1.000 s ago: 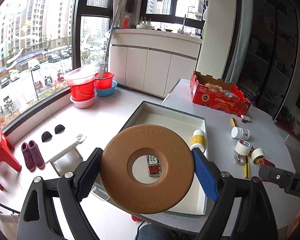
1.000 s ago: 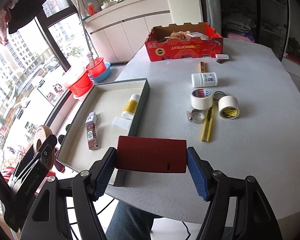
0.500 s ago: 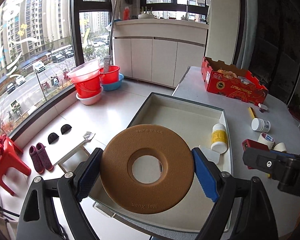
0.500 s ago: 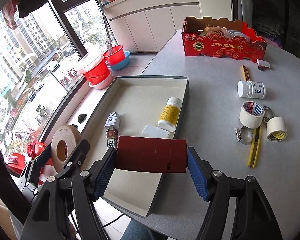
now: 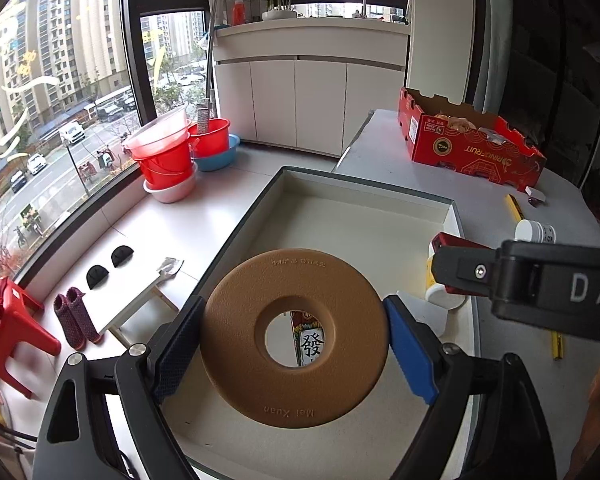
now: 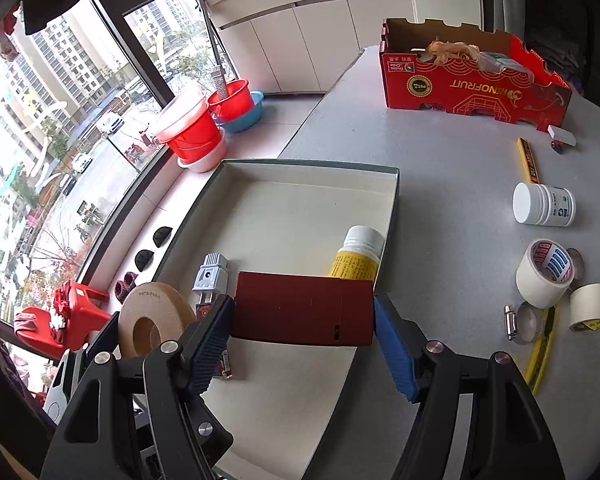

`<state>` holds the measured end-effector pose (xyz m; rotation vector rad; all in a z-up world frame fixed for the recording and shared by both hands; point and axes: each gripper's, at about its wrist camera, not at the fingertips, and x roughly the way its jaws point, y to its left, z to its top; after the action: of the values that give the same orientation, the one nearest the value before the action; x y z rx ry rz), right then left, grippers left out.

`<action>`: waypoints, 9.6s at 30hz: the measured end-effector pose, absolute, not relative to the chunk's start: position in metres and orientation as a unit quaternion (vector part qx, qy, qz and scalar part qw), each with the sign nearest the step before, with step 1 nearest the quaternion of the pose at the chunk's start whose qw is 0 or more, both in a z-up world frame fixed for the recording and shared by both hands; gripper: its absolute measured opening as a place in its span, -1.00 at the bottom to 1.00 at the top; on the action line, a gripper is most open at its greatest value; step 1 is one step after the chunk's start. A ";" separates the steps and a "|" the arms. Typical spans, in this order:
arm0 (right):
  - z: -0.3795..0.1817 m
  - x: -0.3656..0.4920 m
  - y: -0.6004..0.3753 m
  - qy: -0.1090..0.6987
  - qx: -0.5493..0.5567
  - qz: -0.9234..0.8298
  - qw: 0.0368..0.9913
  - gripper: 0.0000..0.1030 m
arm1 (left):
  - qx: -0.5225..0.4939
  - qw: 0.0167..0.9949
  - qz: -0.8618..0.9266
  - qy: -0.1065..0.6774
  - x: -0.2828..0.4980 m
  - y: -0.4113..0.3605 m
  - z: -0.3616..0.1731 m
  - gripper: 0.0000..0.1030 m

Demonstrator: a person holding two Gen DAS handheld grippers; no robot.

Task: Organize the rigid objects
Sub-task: 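Open both tools to drop the cork ring and red block into the tray, then grasp the white tape roll with the right tool while the left tool moves toward the hose clamp, then grasp the metal hose clamp with the left tool, then carry the hose clamp and white tape roll over the green tray with both tools, then open both tools to drop the hose clamp and tape roll into the tray, then move both tools away from the tray toward the items left on the table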

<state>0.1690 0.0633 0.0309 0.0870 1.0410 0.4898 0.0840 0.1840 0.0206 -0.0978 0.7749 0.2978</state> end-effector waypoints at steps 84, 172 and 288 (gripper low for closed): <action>-0.031 0.099 -0.246 0.486 0.147 0.014 0.861 -0.03 | -0.012 0.872 0.044 0.487 0.190 -0.009 -0.041 1.00; 0.086 0.051 -0.011 0.435 0.013 0.163 0.885 -0.03 | -0.141 0.935 0.078 0.315 -0.017 0.184 0.093 -0.12; 0.054 0.046 0.065 0.467 -0.080 0.244 0.846 0.98 | -0.102 0.893 0.197 0.392 0.024 0.217 0.051 1.00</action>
<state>0.0462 0.0646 0.0540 -0.1691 0.9861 0.5153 0.0244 0.2171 0.0509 -0.2112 0.8127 0.4084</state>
